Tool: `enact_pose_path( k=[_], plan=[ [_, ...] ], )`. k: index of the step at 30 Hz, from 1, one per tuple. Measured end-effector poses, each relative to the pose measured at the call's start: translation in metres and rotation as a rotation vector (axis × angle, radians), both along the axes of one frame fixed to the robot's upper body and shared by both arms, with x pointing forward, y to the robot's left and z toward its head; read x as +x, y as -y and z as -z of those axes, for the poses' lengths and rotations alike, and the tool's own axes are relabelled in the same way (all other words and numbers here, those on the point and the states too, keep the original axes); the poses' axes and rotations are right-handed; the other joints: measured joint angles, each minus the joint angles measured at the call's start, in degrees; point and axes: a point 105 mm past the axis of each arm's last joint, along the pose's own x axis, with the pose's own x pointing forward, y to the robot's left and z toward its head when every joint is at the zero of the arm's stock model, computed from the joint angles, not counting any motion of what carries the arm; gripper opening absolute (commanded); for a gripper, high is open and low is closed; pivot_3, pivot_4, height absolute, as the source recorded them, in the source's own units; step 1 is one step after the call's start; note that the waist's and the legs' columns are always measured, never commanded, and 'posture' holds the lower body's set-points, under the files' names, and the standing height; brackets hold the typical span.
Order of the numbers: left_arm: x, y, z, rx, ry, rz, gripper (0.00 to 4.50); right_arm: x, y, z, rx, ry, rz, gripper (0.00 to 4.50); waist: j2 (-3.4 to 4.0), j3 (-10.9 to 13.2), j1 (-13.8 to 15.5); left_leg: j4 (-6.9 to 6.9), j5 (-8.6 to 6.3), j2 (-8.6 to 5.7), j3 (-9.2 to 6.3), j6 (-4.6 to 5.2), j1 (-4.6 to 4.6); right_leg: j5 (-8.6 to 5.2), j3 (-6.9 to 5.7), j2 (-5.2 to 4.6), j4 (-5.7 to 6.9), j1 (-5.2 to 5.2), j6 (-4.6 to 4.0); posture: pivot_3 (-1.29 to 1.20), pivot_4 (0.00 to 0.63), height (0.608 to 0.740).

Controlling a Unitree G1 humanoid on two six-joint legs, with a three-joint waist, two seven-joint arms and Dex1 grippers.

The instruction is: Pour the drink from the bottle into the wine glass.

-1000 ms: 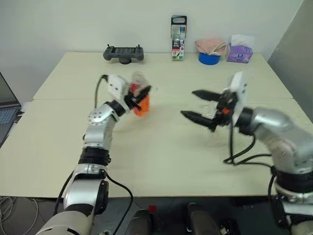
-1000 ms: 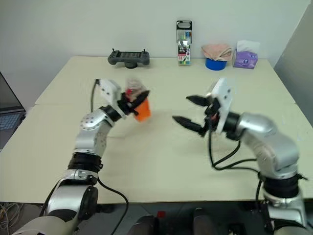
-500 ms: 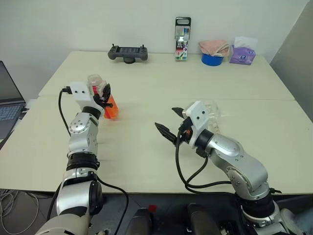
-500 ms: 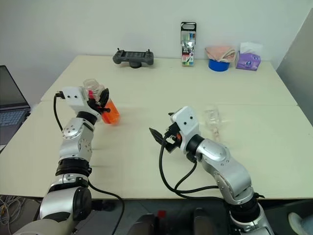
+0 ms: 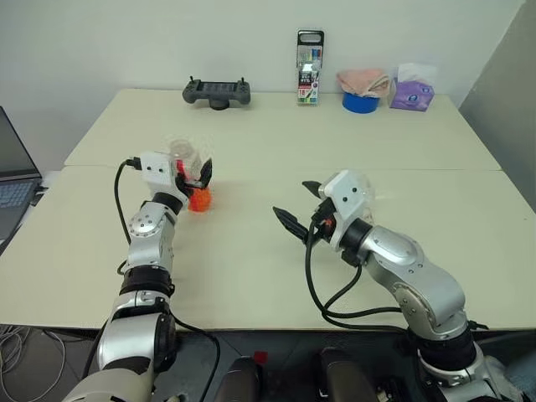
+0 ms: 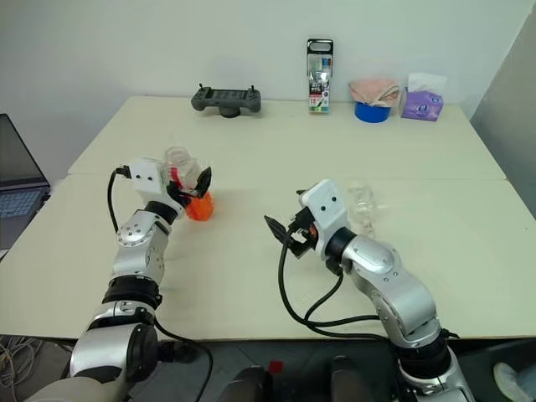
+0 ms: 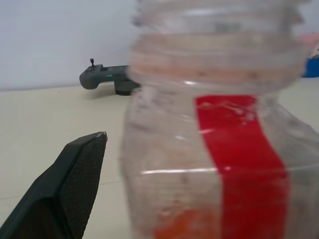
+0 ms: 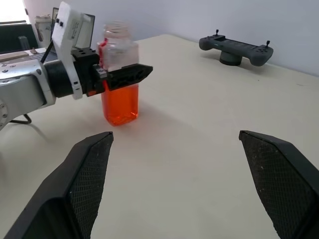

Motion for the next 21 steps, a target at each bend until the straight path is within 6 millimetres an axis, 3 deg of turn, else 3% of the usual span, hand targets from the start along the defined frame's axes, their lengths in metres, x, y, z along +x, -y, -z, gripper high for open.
enact_pose_path(
  k=[12, 18, 21],
  plan=[
    [-0.011, -0.008, 0.010, 0.013, -0.023, -0.026, 4.48, 0.006, 0.007, 0.002, -0.016, -0.010, 0.014, 4.31, 0.00, 0.00, -0.06, -0.01, 0.00, 0.01, 0.02, 0.00, 0.00, 0.00, 0.02, 0.00, -0.01, 0.00, -0.01, 0.00, 0.150, 0.740],
    [-0.044, -0.016, 0.032, 0.016, -0.084, -0.030, 4.48, 0.022, 0.048, -0.007, -0.007, -0.050, 0.171, 4.31, 0.00, 0.00, -0.08, -0.03, -0.01, 0.06, 0.05, 0.00, -0.01, 0.01, 0.07, -0.01, -0.04, -0.04, -0.02, 0.00, 0.150, 0.740],
    [-0.088, -0.015, 0.041, 0.028, -0.127, 0.025, 4.48, 0.031, 0.078, -0.029, -0.021, -0.059, 0.267, 4.31, 0.02, 0.01, -0.62, -0.11, -0.01, 0.17, 0.09, 0.01, 0.02, 0.00, 0.24, -0.07, -0.05, -0.06, -0.03, 0.00, 0.150, 0.740]
  ],
)
